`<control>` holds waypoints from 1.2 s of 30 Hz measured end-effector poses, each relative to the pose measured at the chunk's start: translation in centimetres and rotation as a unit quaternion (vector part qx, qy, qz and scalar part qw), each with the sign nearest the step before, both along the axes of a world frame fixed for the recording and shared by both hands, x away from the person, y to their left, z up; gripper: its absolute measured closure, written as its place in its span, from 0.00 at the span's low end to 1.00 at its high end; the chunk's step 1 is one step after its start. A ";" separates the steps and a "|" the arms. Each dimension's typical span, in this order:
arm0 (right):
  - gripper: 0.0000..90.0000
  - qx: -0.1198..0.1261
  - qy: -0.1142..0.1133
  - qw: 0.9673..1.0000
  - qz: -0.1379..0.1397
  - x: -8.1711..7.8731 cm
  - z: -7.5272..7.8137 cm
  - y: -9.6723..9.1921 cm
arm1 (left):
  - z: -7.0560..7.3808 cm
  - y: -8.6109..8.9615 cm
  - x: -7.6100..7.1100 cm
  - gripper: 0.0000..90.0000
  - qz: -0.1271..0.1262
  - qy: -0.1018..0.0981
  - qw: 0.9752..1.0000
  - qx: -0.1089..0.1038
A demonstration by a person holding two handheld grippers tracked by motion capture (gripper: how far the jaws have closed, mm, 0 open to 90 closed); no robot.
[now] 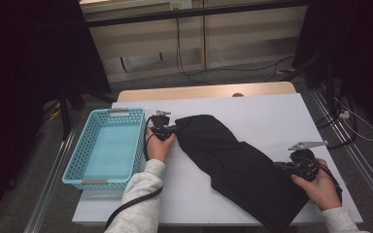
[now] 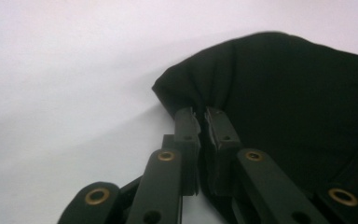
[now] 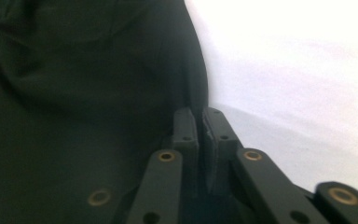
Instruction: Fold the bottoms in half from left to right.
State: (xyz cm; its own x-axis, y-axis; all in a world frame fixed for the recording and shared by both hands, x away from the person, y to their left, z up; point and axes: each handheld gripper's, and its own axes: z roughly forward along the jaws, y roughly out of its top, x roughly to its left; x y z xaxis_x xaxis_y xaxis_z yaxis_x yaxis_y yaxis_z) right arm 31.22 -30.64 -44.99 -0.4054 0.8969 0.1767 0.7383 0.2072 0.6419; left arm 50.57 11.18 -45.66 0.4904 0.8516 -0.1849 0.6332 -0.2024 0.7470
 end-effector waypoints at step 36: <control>0.57 -0.023 -0.047 0.999 0.011 -0.4 1.0 0.6 | 1.3 -0.2 0.7 0.96 0.023 0.014 0.999 0.036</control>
